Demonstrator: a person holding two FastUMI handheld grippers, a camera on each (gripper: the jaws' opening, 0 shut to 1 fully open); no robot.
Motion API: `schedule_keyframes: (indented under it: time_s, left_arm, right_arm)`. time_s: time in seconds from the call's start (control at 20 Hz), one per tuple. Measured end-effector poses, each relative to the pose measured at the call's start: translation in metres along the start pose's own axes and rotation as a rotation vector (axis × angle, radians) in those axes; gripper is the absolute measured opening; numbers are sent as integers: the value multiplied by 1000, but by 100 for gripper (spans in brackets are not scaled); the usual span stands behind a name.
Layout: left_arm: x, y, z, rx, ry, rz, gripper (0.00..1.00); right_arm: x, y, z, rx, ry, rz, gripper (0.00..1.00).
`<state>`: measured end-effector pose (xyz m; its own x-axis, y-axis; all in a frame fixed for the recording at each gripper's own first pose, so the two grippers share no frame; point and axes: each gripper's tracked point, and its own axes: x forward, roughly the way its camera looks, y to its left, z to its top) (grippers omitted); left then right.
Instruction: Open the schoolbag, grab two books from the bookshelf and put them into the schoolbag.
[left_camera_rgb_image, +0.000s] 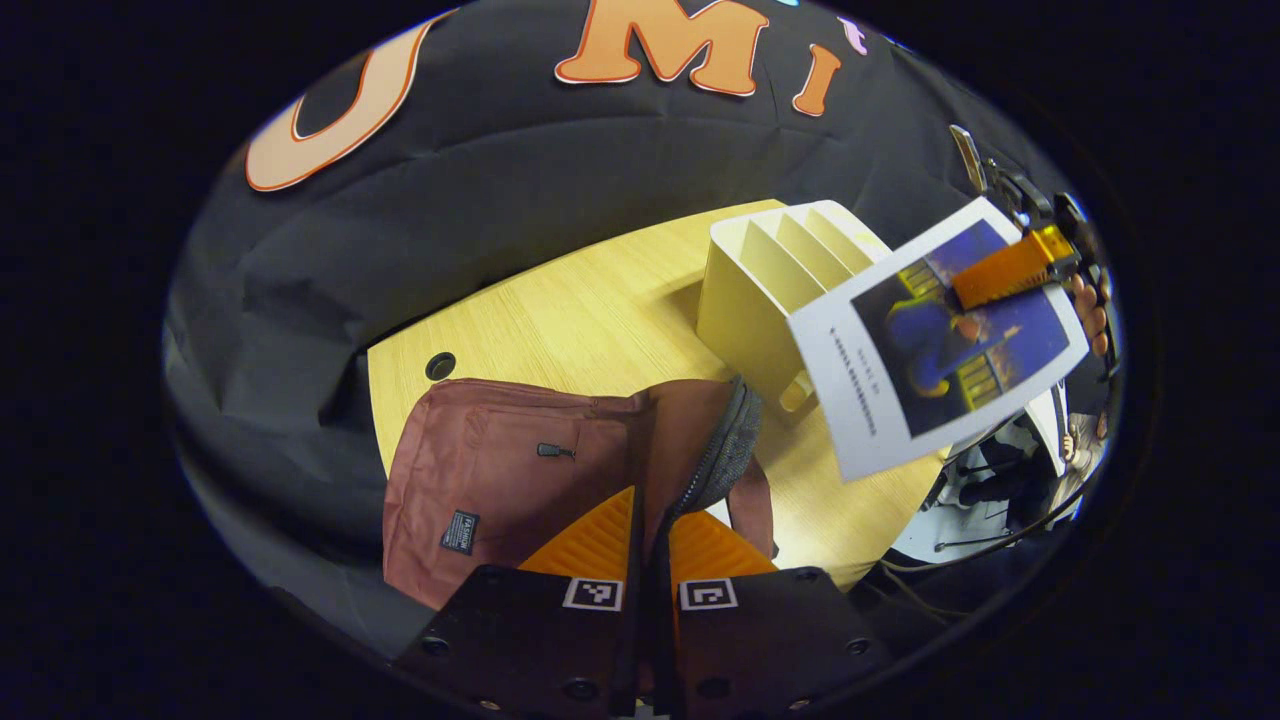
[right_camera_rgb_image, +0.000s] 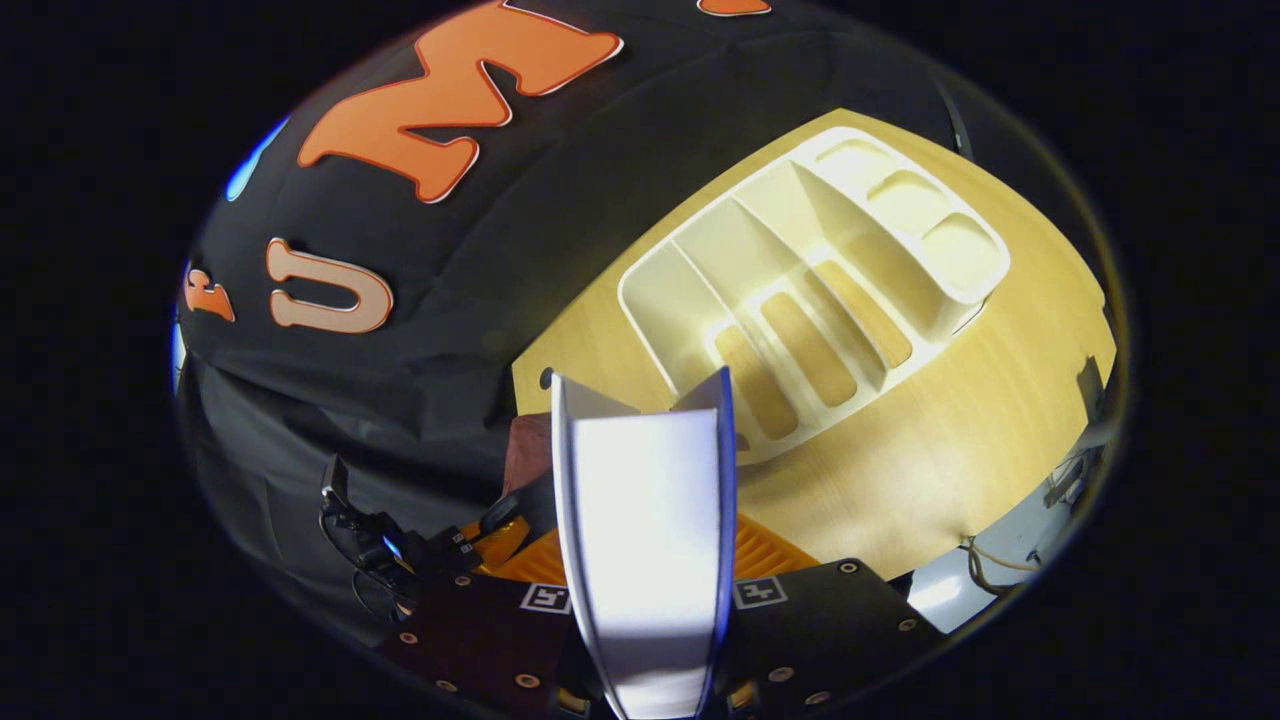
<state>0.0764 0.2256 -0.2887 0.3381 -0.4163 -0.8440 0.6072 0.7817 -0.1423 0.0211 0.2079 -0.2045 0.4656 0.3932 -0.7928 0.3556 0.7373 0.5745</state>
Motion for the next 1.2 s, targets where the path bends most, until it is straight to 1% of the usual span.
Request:
schedule_keyframes:
  time_s: [0.05, 0.25, 0.45, 0.65, 0.7, 0.75, 0.8, 0.85, 0.9, 0.95, 1.1, 1.2]
  left_arm:
    - [-1, 0, -1, -7, -2, 1, 7]
    - [-3, 0, -3, -17, -10, 9, 7]
    - [-4, -6, -3, -31, -19, 7, 7]
    - [-6, -12, -2, -11, -33, 15, 7]
    - [-8, -13, -3, -4, -35, 18, 7]
    - [-9, -13, -1, -1, -39, 23, 7]
    - [-10, -15, -1, 2, -40, 24, 7]
    - [-11, -16, 1, 4, -46, 25, 7]
    - [-12, -19, 0, 4, -47, 23, 7]
    - [-13, -22, 2, 11, -55, 28, 7]
    - [-13, -30, 5, 60, -79, 36, 7]
    - [-15, -32, 7, 74, -85, 39, 7]
  right_arm:
    - [9, 4, -10, 5, 15, 19, 50]
    - [42, 16, -37, 19, 48, 58, 51]
    - [76, 26, -52, 2, 40, 88, 51]
    - [112, 33, -73, -6, 48, 119, 51]
    - [122, 35, -75, -9, 33, 121, 51]
    - [131, 39, -76, -13, 29, 127, 41]
    - [137, 44, -77, -3, 18, 145, 41]
    - [143, 48, -79, 3, 17, 160, 46]
    - [149, 51, -83, 6, 25, 162, 41]
    - [155, 50, -87, -4, 16, 150, 41]
    - [170, 58, -95, 31, 17, 180, 41]
    - [177, 61, -99, 55, 29, 198, 41]
